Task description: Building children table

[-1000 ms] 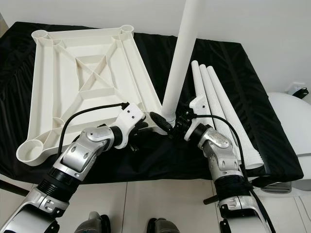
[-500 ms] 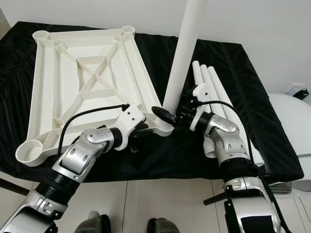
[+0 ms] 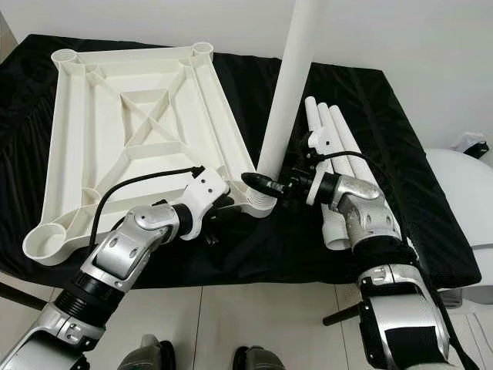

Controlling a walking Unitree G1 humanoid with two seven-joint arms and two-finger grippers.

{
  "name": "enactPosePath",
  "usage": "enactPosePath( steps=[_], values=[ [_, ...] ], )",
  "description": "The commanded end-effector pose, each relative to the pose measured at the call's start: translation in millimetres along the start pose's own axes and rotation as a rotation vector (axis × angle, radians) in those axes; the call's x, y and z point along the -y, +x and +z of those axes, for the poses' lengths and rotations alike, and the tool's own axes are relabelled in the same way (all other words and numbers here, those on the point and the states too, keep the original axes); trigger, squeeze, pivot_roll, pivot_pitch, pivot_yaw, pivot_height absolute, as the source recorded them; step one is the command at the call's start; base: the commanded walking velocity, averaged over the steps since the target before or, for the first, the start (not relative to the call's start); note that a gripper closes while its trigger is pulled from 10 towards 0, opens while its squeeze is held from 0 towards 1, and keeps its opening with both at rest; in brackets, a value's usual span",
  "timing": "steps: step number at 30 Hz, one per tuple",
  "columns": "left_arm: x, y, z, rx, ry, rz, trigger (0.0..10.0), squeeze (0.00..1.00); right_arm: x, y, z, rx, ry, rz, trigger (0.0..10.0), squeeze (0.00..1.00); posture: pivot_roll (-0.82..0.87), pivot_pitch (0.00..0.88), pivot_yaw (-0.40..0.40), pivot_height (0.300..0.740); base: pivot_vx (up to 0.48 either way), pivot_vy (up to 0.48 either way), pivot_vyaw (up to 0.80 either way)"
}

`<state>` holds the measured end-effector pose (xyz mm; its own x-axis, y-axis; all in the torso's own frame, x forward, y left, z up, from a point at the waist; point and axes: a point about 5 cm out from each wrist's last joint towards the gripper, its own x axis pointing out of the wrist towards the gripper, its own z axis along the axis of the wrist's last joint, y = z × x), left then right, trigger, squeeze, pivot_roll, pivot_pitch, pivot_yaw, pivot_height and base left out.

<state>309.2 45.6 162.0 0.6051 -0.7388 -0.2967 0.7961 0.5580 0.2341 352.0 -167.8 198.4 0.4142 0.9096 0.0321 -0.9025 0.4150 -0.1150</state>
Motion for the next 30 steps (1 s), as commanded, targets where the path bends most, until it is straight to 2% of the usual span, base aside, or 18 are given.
enactPosePath(
  steps=[1, 30],
  values=[
    [-0.7, -2.8, 10.2, 0.035, 0.030, 0.020, 10.0, 0.00, 0.7, -1.0, -0.6, -0.013, 0.005, 0.013, 10.0, 0.00, -0.01, 0.134, -0.064, 0.740, 0.000, 0.000, 0.00],
    [1.0, -2.6, 10.0, 0.032, 0.035, 0.012, 10.0, 0.00, 5.0, -4.0, 2.3, -0.036, -0.019, 0.040, 10.0, 0.00, -0.02, 0.125, -0.063, 0.740, 0.000, 0.000, 0.00]
  ],
)
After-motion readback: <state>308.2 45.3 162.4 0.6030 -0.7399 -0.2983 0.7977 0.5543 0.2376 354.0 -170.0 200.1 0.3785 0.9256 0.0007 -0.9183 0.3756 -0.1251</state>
